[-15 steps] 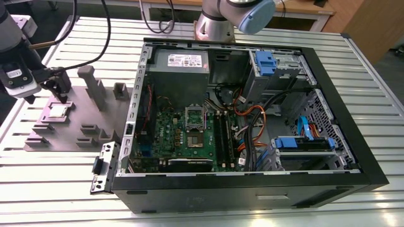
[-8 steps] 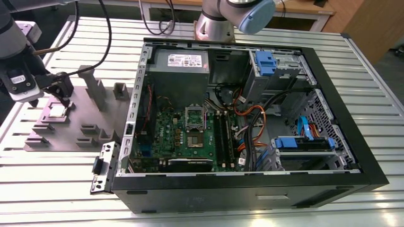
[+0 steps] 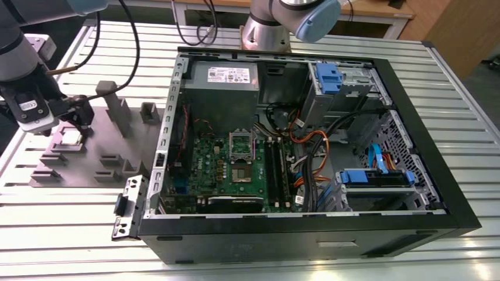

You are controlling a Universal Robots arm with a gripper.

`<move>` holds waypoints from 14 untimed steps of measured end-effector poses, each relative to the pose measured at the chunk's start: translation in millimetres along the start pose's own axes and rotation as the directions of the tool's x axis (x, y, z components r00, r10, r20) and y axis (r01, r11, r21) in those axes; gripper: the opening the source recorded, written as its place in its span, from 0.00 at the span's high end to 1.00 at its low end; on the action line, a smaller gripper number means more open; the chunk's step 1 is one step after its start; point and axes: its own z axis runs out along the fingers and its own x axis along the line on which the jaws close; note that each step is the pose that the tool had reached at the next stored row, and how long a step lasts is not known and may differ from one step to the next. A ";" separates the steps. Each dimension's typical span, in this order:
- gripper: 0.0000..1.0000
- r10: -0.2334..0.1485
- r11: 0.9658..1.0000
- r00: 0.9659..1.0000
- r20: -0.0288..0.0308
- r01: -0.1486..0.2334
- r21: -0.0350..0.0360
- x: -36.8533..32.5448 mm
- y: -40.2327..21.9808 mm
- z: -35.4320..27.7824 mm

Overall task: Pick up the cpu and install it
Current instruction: 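Pick up the cpu and move it towards the insertion slot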

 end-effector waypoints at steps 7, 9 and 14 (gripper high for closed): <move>0.24 0.000 1.000 1.000 0.000 0.000 0.000 -0.1 -0.1 8.3; 0.24 0.000 1.000 1.000 0.000 0.000 0.000 -0.1 0.0 9.3; 0.24 0.001 1.000 1.000 0.000 -0.001 0.000 -0.2 -0.1 12.7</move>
